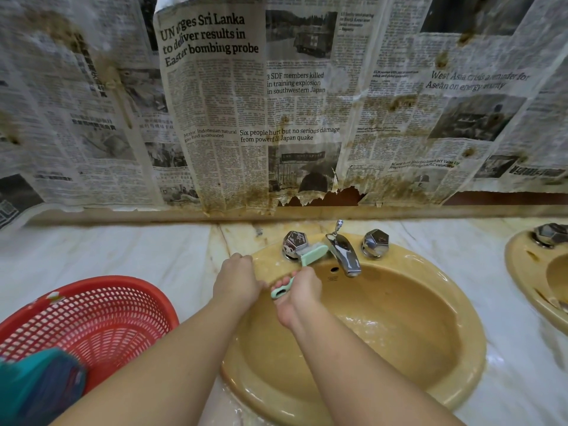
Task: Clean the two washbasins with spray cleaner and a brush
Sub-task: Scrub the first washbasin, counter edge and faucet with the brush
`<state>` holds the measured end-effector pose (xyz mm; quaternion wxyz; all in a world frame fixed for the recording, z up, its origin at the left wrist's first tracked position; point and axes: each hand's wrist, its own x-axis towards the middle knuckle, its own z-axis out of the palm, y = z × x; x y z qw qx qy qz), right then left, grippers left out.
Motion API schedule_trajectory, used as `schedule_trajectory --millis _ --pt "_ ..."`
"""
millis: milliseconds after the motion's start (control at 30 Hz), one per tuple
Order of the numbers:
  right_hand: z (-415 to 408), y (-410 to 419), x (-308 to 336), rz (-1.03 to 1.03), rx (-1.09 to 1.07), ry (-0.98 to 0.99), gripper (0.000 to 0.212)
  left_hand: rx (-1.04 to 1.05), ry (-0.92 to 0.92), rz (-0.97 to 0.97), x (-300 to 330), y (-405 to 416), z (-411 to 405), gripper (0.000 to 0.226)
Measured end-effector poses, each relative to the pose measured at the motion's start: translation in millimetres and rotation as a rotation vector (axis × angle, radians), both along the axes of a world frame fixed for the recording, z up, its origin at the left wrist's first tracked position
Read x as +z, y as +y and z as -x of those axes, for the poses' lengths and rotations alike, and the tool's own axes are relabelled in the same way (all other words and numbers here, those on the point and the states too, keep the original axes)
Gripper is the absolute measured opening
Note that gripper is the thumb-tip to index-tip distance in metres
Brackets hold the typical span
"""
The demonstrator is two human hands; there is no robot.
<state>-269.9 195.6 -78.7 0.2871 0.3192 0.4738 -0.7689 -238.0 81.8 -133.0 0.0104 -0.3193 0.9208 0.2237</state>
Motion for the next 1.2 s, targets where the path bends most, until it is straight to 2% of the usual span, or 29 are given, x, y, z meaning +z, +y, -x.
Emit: schedule_trajectory --millis 100,233,367,700,767,867,1033,1100,1200 --pt "-10.2 -0.8 -2.3 -0.006 0.054 -0.016 0.027 0.005 0.002 -0.005 1.6 0.3 0.7 0.056" --pt "0.8 6.5 -2.4 -0.032 0.023 -0.077 0.023 0.005 0.005 0.0 0.2 0.4 -0.8 0.062" --pt "6.0 2.3 -0.3 0.032 0.068 -0.111 0.029 0.002 0.009 0.025 -1.3 -0.2 0.5 0.061" --pt "16.1 1.8 -11.2 -0.021 0.073 -0.062 0.028 0.001 0.002 0.024 -1.2 -0.4 -0.2 0.061" --pt "23.0 10.8 -14.1 -0.109 0.119 -0.022 0.026 0.011 0.0 0.017 -0.1 0.5 -0.2 0.062" --pt "12.3 28.3 -28.7 -0.317 0.315 0.069 0.023 0.01 -0.005 0.006 1.9 0.6 0.0 0.062" --pt "12.7 54.3 -30.6 -0.625 0.423 0.385 0.03 -0.014 -0.076 0.012 15.5 8.6 1.9 0.05" --pt "19.8 53.5 -28.3 -0.74 0.491 0.447 0.033 -0.084 -0.01 0.071 23.6 15.9 8.3 0.048" --pt "34.8 48.8 -20.5 -0.907 0.679 0.485 0.03 -0.292 0.195 0.159 35.2 30.5 26.1 0.061"
